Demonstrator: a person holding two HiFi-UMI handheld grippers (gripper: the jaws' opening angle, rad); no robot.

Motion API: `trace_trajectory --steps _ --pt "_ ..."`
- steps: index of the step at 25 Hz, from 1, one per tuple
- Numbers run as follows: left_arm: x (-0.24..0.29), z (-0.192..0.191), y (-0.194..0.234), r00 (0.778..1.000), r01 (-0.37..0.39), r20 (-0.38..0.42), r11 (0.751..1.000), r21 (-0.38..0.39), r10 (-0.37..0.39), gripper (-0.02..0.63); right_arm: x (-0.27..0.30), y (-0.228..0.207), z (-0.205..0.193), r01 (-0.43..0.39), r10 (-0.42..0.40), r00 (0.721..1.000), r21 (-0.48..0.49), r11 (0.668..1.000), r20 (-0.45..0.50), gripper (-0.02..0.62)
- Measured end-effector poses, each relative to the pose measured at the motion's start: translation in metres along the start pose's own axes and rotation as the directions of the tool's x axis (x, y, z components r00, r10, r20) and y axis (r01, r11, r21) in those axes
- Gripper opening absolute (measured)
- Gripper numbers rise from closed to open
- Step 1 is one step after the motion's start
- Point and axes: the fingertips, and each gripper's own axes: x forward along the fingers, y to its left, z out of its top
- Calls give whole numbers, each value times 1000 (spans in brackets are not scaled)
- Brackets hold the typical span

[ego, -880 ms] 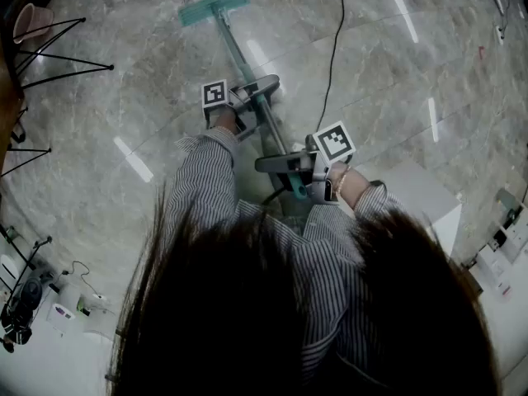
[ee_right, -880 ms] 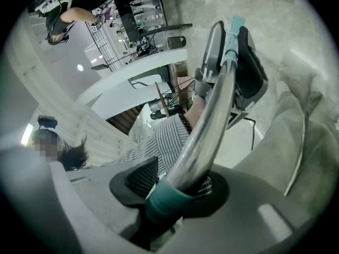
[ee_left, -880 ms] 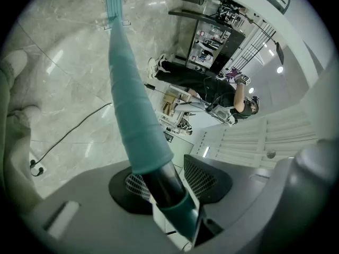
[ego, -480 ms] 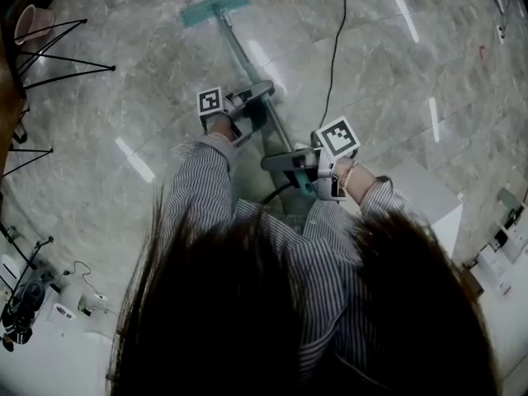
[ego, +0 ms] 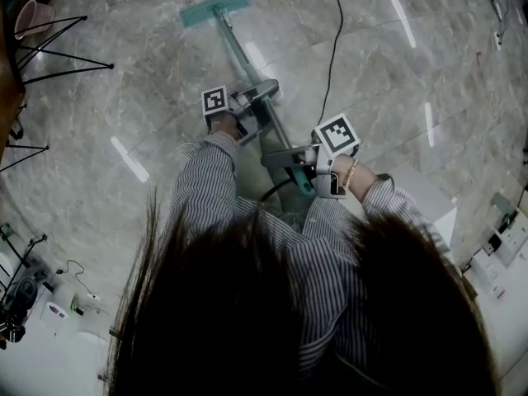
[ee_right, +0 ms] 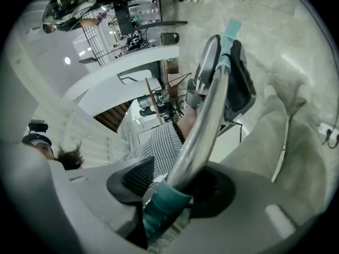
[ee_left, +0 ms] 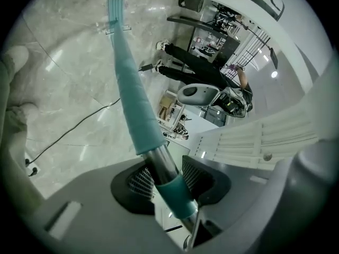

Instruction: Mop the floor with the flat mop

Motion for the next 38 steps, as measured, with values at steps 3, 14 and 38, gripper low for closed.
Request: trace_trajectory --steps 3,14,38 --pt "2 -2 3 1000 -16 -1 1000 -3 16 155 -21 -1 0 -38 37 999 56 998 32 209" --pt "-5 26 -16 937 161 306 986 47 -167 164 -45 -3 4 132 -133 991 -67 989 -23 189" --pt "-22 404 -163 964 -171 222 979 112 143 167 117 127 359 208 -207 978 -58 976 23 185"
